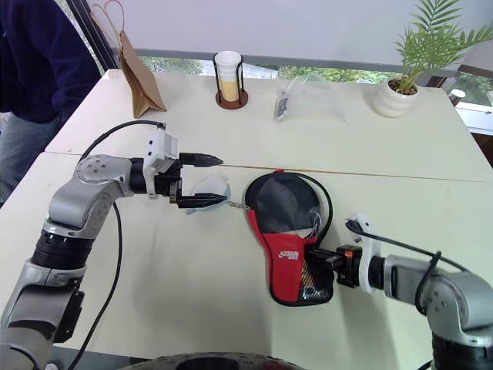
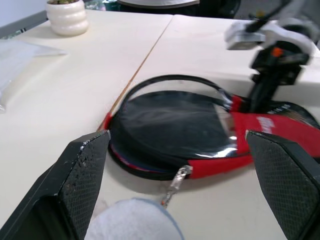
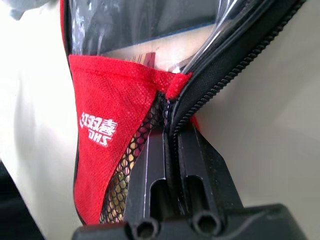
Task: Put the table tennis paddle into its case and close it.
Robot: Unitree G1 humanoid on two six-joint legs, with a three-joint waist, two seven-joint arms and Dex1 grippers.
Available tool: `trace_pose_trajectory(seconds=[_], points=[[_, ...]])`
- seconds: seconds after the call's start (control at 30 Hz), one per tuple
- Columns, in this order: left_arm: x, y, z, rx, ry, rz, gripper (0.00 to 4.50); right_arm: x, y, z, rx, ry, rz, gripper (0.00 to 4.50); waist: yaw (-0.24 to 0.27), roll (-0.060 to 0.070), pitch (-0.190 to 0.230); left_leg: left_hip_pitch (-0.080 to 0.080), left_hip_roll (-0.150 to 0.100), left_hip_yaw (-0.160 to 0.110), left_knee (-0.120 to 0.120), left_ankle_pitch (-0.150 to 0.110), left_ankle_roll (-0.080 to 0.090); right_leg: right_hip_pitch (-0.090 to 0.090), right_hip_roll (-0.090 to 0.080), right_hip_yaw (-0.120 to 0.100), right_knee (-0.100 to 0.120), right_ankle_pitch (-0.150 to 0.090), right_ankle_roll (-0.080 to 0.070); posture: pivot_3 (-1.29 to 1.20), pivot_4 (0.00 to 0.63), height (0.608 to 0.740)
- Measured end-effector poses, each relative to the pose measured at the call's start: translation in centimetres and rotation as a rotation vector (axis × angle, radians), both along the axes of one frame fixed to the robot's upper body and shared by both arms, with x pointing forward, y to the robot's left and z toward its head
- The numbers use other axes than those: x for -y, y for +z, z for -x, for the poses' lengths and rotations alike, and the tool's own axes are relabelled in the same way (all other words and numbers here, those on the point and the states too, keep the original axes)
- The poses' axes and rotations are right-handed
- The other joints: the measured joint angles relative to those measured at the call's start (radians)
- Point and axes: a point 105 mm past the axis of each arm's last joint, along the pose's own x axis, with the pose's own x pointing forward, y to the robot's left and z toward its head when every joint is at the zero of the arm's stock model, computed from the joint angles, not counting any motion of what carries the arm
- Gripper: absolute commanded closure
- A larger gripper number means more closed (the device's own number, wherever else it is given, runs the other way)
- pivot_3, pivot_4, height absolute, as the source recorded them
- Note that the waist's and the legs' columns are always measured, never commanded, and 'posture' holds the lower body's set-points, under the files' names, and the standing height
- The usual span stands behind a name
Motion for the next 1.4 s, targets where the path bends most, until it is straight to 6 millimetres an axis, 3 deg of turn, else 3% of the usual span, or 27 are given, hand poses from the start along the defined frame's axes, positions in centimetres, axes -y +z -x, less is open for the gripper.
trace_pose_trajectory(seconds=[0.3, 0.53, 0.67, 0.87, 1.0, 1.13, 1.2, 1.4], points=[[0.7, 0.0, 0.0, -0.006, -0.021, 0.015, 0.0, -1.0, -0.5, 3.4, -0.041, -0.085, -0.019, 4.47, -0.001, 0.0, -0.001, 0.0, 0.0, 0.0, 0.0, 0.0, 0.0, 0.0, 0.0, 0.0, -0.001, 0.0, -0.001, 0.0, 0.15, 0.74], [1.3, 0.0, -0.2, 0.003, -0.059, 0.01, 0.0, -1.3, -0.4, 3.3, -0.047, -0.093, -0.014, 4.47, -0.005, 0.0, -0.001, 0.0, 0.0, 0.0, -0.001, 0.0, 0.0, -0.001, 0.001, 0.0, -0.001, -0.001, -0.001, 0.0, 0.15, 0.74], [1.3, 0.0, -0.2, 0.005, -0.058, 0.01, 0.0, -1.0, 0.1, 2.4, -0.034, -0.065, -0.009, 3.13, -0.005, 0.0, -0.001, 0.0, 0.0, 0.0, 0.0, 0.0, 0.0, 0.0, 0.001, 0.0, -0.001, -0.001, -0.001, 0.0, 0.15, 0.74], [1.2, 0.0, -0.3, 0.006, -0.046, 0.012, 0.0, 0.7, 1.9, 1.0, 0.003, 0.018, 0.052, 0.25, -0.001, 0.0, -0.001, 0.0, -0.001, 0.0, 0.0, -0.001, 0.001, 0.0, 0.0, 0.0, -0.001, -0.001, -0.001, 0.0, 0.15, 0.74], [0.8, -0.2, -0.4, 0.004, -0.022, 0.001, 0.0, 3.9, 3.4, -0.1, 0.015, 0.014, 0.19, 0.25, -0.003, 0.001, 0.0, 0.0, -0.002, 0.001, 0.001, -0.001, 0.002, 0.0, -0.001, 0.0, -0.001, -0.001, -0.001, 0.0, 0.15, 0.74], [-0.4, -0.6, -0.5, 0.025, 0.003, -0.048, 0.0, 5.2, 6.9, -2.5, 0.167, 0.081, 0.331, 0.25, -0.009, 0.003, 0.001, 0.0, 0.0, 0.001, -0.001, -0.001, 0.002, -0.001, 0.001, 0.0, -0.001, -0.001, -0.001, 0.0, 0.15, 0.74], [-1.5, -1.1, -0.7, 0.037, 0.021, -0.091, 0.0, 4.8, 8.1, -4.0, 0.266, 0.124, 0.361, 0.25, -0.01, 0.003, 0.001, 0.0, 0.0, 0.001, -0.001, -0.001, 0.002, -0.002, 0.002, 0.0, -0.001, -0.001, -0.001, 0.0, 0.15, 0.74], [-3.7, -2.8, -1.4, 0.053, 0.07, -0.184, 0.0, 0.1, 10.0, -7.7, 0.555, 0.296, 0.345, 0.25, -0.001, 0.003, 0.002, -0.002, 0.0, 0.001, 0.001, 0.0, 0.001, -0.003, 0.001, 0.0, -0.001, -0.001, -0.001, 0.0, 0.15, 0.74]])
